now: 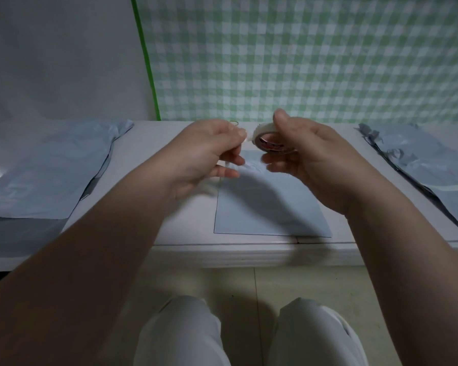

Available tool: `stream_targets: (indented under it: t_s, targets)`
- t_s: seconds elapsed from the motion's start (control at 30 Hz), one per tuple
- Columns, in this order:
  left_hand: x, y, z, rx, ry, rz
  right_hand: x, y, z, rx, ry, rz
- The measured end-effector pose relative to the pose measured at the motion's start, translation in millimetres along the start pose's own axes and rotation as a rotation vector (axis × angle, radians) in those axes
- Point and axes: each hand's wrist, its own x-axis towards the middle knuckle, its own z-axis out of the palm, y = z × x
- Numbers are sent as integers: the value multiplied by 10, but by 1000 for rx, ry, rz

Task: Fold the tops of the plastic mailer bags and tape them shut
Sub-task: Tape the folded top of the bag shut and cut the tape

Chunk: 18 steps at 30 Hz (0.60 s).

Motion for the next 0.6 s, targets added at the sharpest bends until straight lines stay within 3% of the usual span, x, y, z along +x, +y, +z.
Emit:
stream_targets:
  t_s: [0.13, 0.27, 0.4, 0.6]
  targets:
    - [134, -38, -71, 86, -19, -40, 117, 68, 5, 196, 11, 92]
    - [223, -131, -141, 190, -50, -104, 231, 175, -6, 32, 109, 123]
    - [281, -265, -159, 80, -48, -181, 333, 328, 12, -90, 242, 158]
    - [347, -472, -95, -126, -62, -379, 419, 601, 138, 214, 275, 277]
